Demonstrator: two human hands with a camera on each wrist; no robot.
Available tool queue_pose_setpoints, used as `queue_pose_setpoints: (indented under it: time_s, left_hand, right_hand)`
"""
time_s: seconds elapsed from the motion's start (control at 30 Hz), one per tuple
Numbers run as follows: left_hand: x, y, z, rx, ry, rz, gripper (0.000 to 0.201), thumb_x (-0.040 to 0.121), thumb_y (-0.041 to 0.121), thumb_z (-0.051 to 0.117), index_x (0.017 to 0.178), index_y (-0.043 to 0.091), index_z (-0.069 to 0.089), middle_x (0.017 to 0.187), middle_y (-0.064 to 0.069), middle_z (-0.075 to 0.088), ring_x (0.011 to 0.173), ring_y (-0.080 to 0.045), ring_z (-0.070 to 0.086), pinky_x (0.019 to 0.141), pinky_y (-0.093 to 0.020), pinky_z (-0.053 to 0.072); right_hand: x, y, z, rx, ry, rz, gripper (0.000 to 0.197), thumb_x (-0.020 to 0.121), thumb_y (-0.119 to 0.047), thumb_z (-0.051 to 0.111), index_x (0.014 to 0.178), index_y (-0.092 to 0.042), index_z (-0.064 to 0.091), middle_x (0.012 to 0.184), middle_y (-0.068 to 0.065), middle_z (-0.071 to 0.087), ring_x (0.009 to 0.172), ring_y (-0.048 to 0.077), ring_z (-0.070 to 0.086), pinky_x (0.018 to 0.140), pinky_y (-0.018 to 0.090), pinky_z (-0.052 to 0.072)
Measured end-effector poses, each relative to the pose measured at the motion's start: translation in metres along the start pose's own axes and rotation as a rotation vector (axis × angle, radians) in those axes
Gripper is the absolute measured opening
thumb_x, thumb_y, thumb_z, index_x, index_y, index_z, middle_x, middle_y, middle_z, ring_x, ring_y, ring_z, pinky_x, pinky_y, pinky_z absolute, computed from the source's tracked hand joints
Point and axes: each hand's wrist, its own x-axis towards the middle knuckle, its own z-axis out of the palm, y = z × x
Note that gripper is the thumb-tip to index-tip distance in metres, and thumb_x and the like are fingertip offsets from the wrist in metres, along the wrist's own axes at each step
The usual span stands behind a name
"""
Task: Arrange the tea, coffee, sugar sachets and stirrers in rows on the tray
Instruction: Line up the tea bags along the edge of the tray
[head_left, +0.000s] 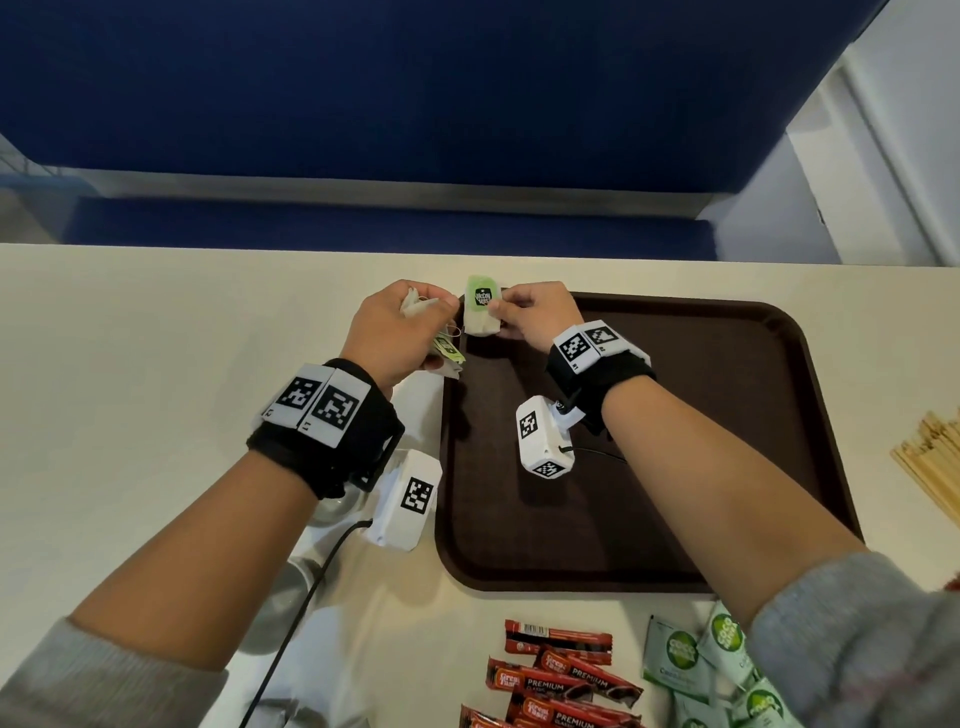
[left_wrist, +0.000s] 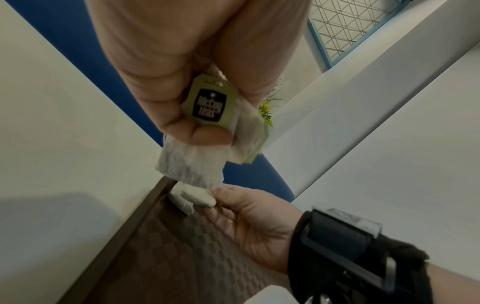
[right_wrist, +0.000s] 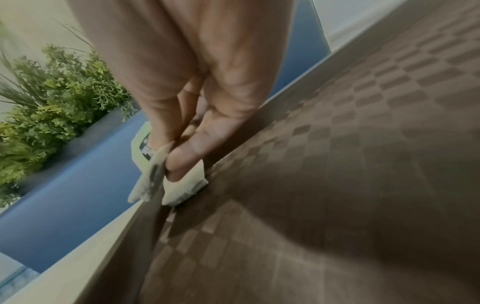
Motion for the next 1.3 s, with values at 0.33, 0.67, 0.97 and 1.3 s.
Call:
queue_pose_setpoints:
  time_s: [0.33,0.67,0.97,1.3]
  left_hand:
    - [0.0005,-0.0063,0.0011,-0.018,-0.023,-0.01,0.003,0.09,0.022,0.062,0.089,0.021,0.059,0.087,-0.002,0.064,0.073,-0.012,0.063,0.056,-0.023,0.051]
    - [0.0005,-0.0056,0.0021,-0.016,-0.035,0.003,0.002,0.09,0.021,0.061,0.091,0.019,0.06,0.088,-0.002,0.065,0.072,-0.013,0.062,0.055,-0.024,0.051]
    - [0.0005,-0.0065,0.0006,-0.008,-0.03,0.006,0.001,0.09,0.02,0.061,0.09,0.019,0.06,0.084,-0.003,0.065,0.069,-0.013,0.062,0.054,-0.022,0.051]
    - [0.0002,-0.0068,0.0014,-0.011,-0.039,-0.002,0.002,0.09,0.021,0.061,0.089,0.021,0.06,0.087,-0.004,0.065,0.074,-0.015,0.062,0.055,-0.025,0.05]
  right_hand:
    - [0.0029,0.0049,0.0088,-0.217,0.14,-0.013,0.011,0.078,-0.019,0.076,0.084,-0.012,0.071,0.09,0.006,0.07,0.088,0.023,0.068,0.085,0.041,0.055]
    - [-0.0001,0.0054,0.008,-0.205,0.202,0.037,0.031,0.072,-0.013,0.08,0.092,-0.018,0.057,0.083,0.002,0.067,0.086,0.019,0.067,0.083,0.034,0.056]
    - [-0.0041,0.0042,0.0105,-0.183,0.173,0.049,0.034,0.072,-0.01,0.078,0.095,-0.017,0.055,0.078,0.001,0.069,0.084,0.02,0.069,0.085,0.038,0.056]
    - [-0.0063,0.0017,0.0079,-0.221,0.169,-0.021,0.029,0.075,-0.008,0.076,0.1,-0.013,0.062,0.089,0.004,0.071,0.081,0.012,0.063,0.084,0.028,0.054]
